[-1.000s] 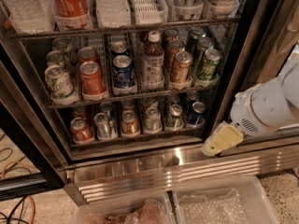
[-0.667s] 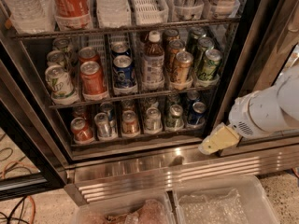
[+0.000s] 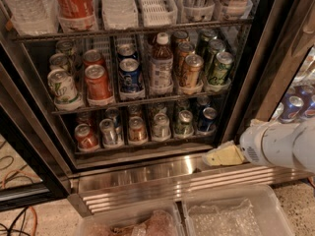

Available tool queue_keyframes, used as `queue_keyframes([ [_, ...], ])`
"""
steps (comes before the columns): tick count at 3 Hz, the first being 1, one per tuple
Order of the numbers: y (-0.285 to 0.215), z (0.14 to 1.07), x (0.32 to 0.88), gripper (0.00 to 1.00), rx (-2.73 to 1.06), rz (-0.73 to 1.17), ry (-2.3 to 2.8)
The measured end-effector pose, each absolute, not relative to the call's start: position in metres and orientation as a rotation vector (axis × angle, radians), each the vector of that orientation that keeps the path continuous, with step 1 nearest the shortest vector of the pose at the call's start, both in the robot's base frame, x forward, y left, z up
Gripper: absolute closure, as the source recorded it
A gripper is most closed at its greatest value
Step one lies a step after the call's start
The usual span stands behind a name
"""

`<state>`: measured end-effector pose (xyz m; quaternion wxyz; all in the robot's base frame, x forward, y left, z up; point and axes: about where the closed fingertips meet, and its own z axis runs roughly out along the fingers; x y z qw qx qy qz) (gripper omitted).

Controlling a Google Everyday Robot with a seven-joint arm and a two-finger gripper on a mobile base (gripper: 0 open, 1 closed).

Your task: Pick green can from middle shelf of fridge

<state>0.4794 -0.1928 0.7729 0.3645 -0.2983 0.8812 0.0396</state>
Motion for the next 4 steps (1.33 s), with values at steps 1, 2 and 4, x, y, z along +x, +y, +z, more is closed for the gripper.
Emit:
queue_keyframes([
  [1, -0.196, 0.786, 0.493, 0.0, -0.731, 0.061, 2.202],
  [2, -0.196, 0.786, 0.493, 0.0, -0.731, 0.061, 2.202],
  [4, -0.195, 0.796, 0.519, 0.0, -0.434, 0.125, 2.093],
])
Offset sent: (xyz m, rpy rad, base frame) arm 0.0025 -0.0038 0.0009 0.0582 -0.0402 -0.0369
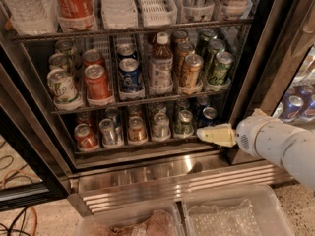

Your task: Pick green can from middle shelf of fridge

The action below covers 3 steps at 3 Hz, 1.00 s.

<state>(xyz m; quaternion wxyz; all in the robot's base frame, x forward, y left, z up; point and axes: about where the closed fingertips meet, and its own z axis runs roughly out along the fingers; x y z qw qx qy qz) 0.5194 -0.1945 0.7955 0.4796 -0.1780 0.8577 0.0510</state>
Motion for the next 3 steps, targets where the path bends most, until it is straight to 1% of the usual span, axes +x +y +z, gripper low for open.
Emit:
queue_keyframes([
  [1, -0.192, 0.798, 0.54, 0.0, -0.268, 0.171, 2.011],
  [3, -0.198, 0.812, 0.547, 0.0, -0.241, 0.143, 1.956],
])
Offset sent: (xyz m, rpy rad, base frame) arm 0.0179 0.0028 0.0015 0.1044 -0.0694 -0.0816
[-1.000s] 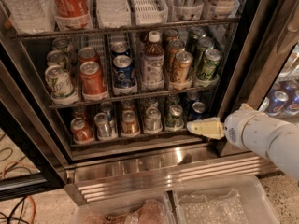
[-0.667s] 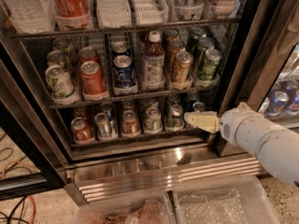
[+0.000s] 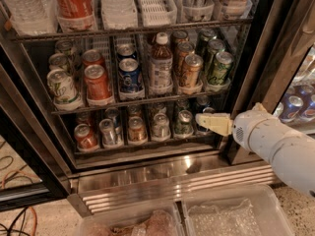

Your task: Pick green can from middle shelf of fridge

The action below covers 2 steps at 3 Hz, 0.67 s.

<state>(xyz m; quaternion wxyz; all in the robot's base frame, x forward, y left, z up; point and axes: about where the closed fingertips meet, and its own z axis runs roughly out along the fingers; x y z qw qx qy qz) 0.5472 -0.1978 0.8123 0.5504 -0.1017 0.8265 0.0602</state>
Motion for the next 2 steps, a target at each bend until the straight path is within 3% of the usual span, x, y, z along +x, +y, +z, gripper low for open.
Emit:
queue_keyframes([
  [2, -0.187, 0.812, 0.566, 0.0, -0.166, 0.149, 1.883],
])
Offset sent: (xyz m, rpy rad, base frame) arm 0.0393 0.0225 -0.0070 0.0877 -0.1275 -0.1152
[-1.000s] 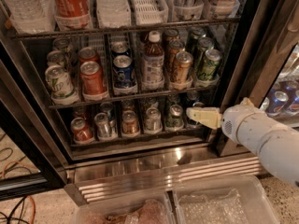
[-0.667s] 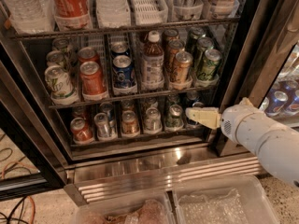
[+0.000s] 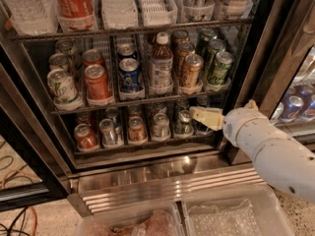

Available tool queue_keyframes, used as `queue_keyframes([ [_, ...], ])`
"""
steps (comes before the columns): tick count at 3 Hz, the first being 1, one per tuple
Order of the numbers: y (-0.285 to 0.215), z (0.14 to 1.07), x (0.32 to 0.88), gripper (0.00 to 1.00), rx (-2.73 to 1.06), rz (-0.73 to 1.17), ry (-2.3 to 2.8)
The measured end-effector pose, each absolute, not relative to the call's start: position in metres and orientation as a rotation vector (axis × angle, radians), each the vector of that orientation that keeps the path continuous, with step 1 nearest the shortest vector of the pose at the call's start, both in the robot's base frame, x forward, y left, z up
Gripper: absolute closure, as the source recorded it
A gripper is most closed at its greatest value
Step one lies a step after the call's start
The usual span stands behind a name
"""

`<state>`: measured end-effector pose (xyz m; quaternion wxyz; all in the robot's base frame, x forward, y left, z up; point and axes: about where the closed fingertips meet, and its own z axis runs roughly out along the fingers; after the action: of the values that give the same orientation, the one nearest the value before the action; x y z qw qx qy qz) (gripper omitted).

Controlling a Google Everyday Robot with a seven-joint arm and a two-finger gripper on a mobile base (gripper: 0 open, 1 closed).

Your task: Pick green can from middle shelf of fridge

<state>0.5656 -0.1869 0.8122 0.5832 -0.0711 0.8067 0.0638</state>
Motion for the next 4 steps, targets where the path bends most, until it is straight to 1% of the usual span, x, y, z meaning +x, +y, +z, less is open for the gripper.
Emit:
queue_keyframes([
  [2, -0.177, 0.814, 0.584, 0.02, -0.078, 0.109, 1.8],
  [3, -0.174, 0.811, 0.588, 0.2, -0.06, 0.075, 1.782],
  [4, -0.175, 0.809, 0.592, 0.29, -0.04, 0.045, 1.765],
])
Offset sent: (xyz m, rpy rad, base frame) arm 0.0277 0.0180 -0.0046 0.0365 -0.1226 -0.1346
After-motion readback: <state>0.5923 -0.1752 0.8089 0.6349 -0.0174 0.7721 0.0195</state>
